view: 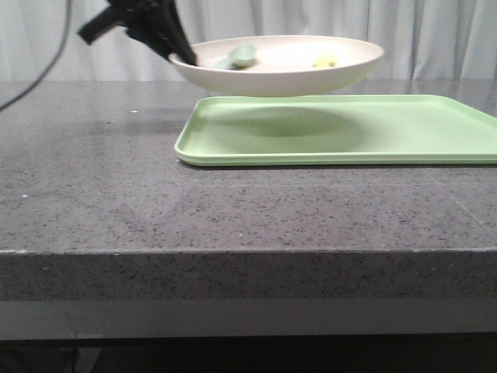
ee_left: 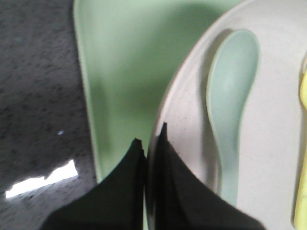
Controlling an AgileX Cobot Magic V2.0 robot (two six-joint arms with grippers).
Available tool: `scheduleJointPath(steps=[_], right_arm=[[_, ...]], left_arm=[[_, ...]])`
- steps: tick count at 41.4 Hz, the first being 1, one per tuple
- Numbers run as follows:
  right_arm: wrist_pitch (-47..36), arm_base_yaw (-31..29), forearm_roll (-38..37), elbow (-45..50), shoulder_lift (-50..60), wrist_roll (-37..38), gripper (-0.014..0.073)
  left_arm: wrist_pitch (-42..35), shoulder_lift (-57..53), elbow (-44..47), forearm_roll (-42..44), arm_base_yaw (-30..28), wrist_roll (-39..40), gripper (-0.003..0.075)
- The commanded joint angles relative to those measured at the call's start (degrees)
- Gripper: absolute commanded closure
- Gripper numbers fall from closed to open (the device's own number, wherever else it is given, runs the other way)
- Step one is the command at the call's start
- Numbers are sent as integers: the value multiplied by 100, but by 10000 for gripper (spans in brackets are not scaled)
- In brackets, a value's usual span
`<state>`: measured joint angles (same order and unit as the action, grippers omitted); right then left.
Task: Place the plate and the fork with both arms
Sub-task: 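Carry the plate over the green tray and lower it down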
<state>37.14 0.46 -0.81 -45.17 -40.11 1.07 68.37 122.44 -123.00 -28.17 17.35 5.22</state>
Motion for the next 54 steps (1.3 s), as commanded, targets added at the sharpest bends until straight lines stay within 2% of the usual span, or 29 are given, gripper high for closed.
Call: scheduleJointPath(steps=[1,5,11,20,29,34,43,46,54], right_arm=[[-348,-36,-9,-195,-33,-36,-42],[-348,-36,-9,-195,-33,-36,-42],[-348,-36,-9,-195,-33,-36,-42],[-348,-36,-9,-195,-33,-36,-42],[-348,-36,-9,-195,-33,-36,-42],[-348,-36,-9,-195,-33,-36,-42],[-348,-36,-9,-195,-33,-36,-42],[-348,-36,-9,-195,-33,-36,-42],[-348,-36,-9,-195,-33,-36,-42]], left_arm=[[-183,-30,-750,16,344,525,739],[-117,320,-1258,337,590,880,739],[-221,693,-1663,347,866,1246,739],[-402,844,-1676,695,1085,1602,738],[-353,844,-1676,707,1095,1609,729],[-317,844,-1676,707,1095,1609,644],[-280,844,-1730,707,1095,1553,370],[-198,787,-1803,707,1095,1390,339],[152,326,-1835,716,1109,458,341]])
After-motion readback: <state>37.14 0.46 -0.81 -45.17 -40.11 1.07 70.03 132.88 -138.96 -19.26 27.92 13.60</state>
